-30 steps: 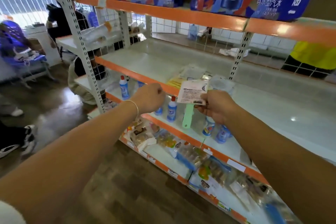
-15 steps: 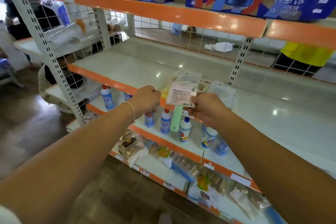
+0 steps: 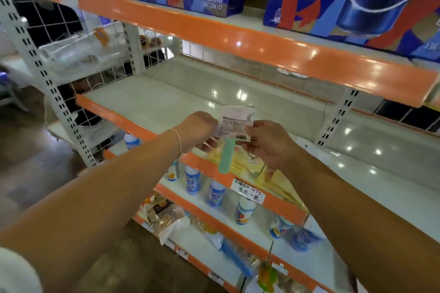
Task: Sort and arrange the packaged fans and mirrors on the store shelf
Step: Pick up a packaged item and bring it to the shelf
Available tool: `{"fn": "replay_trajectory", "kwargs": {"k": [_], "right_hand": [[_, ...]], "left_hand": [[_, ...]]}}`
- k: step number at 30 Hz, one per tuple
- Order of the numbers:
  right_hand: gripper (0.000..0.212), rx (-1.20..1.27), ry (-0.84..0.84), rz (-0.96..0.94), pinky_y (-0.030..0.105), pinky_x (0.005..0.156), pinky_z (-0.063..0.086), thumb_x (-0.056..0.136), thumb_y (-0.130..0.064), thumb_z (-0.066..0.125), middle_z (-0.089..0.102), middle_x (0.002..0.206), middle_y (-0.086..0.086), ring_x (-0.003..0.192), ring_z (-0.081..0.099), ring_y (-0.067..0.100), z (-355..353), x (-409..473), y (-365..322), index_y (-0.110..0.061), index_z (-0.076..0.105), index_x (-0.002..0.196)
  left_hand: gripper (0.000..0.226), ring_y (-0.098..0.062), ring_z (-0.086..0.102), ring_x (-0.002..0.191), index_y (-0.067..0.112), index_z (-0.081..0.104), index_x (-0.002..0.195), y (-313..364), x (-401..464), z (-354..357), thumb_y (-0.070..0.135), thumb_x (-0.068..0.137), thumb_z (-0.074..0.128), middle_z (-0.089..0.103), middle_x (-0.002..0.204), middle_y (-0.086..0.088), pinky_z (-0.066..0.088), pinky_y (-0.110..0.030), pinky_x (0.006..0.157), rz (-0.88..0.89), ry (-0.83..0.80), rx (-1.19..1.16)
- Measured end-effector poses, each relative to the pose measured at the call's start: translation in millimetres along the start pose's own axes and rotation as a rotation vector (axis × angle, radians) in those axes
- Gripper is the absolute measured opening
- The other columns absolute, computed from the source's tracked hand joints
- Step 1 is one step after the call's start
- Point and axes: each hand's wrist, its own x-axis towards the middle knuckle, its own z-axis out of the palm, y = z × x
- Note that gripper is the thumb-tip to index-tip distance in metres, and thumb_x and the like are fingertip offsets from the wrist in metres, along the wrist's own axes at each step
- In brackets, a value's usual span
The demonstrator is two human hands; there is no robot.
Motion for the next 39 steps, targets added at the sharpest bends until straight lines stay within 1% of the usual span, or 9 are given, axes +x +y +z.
{"fn": "replay_trajectory", "kwargs": {"k": [5,12,17,22,25,28,33,36,39], "right_hand": [[0.008,-0.006,0.005,-0.003,0.028,0.060,0.053,0.096,0.001,0.050,0.067,0.095,0.018,0.068,0.069,0.025,9,22,-1,-0.004,0.055,0.093],[0.007,-0.053,0.080,0.031,0.028,0.054,0.052,0.094,0.001,0.053,0.070,0.097,0.019,0.072,0.071,0.027,23,48,-1,-0.003,0.059,0.095],[0.012,-0.098,0.170,0.024,0.026,0.050,0.044,0.092,-0.004,0.057,0.070,0.089,0.014,0.059,0.064,0.017,49,73,3,-0.005,0.063,0.103],[0.008,-0.098,0.246,0.021,0.023,0.046,0.043,0.088,-0.003,0.061,0.071,0.085,0.013,0.062,0.065,0.020,91,95,7,-0.008,0.066,0.091],[0.010,-0.108,0.292,0.021,0.023,0.049,0.042,0.086,0.000,0.060,0.069,0.079,0.011,0.062,0.062,0.021,115,109,8,-0.010,0.064,0.087],[0.016,-0.128,0.359,0.035,0.024,0.051,0.046,0.088,-0.005,0.061,0.071,0.090,0.012,0.066,0.065,0.021,132,120,11,-0.011,0.061,0.102],[0.014,-0.137,0.450,0.060,0.025,0.054,0.048,0.089,-0.007,0.061,0.070,0.088,0.010,0.064,0.065,0.020,146,121,32,-0.012,0.061,0.102],[0.011,-0.154,0.519,0.081,0.027,0.053,0.047,0.088,-0.005,0.061,0.070,0.083,0.010,0.061,0.063,0.020,152,117,50,-0.011,0.063,0.097],[0.012,-0.219,0.532,0.061,0.031,0.057,0.048,0.087,-0.005,0.061,0.070,0.086,0.011,0.064,0.064,0.020,156,116,66,-0.011,0.064,0.097]], "left_hand": [[0.027,-0.021,0.053,0.054,0.008,0.056,0.079,-1,27,-9,0.008,0.097,0.036,0.056,0.079,-0.010,0.047,-0.027,0.047,-0.007,0.015,0.018],[0.023,-0.019,0.050,0.052,0.006,0.056,0.083,-14,63,-29,0.011,0.099,0.040,0.053,0.075,-0.011,0.048,-0.028,0.048,0.027,-0.065,-0.001],[0.022,-0.018,0.051,0.051,0.001,0.057,0.094,-26,91,-54,0.014,0.100,0.042,0.055,0.074,-0.012,0.047,-0.025,0.044,0.046,-0.064,0.022],[0.022,-0.018,0.050,0.051,0.002,0.059,0.087,-39,122,-97,0.013,0.099,0.044,0.055,0.071,-0.011,0.047,-0.025,0.043,0.049,-0.134,0.046],[0.022,-0.018,0.049,0.050,0.002,0.058,0.089,-49,139,-122,0.014,0.100,0.044,0.054,0.070,-0.011,0.045,-0.024,0.041,0.023,-0.145,0.032],[0.022,-0.018,0.048,0.049,0.004,0.057,0.084,-59,156,-146,0.012,0.099,0.044,0.053,0.071,-0.011,0.045,-0.022,0.039,-0.015,-0.136,0.014],[0.020,-0.017,0.046,0.047,0.003,0.057,0.087,-82,189,-180,0.007,0.100,0.042,0.051,0.068,-0.012,0.043,-0.017,0.036,-0.117,-0.120,0.017],[0.022,-0.018,0.048,0.048,0.003,0.059,0.086,-94,205,-193,0.008,0.099,0.043,0.053,0.069,-0.012,0.045,-0.020,0.039,-0.114,-0.126,0.062],[0.022,-0.020,0.049,0.048,0.002,0.061,0.082,-100,219,-203,0.011,0.097,0.047,0.055,0.068,-0.014,0.046,-0.024,0.043,-0.065,-0.102,0.108]]}}
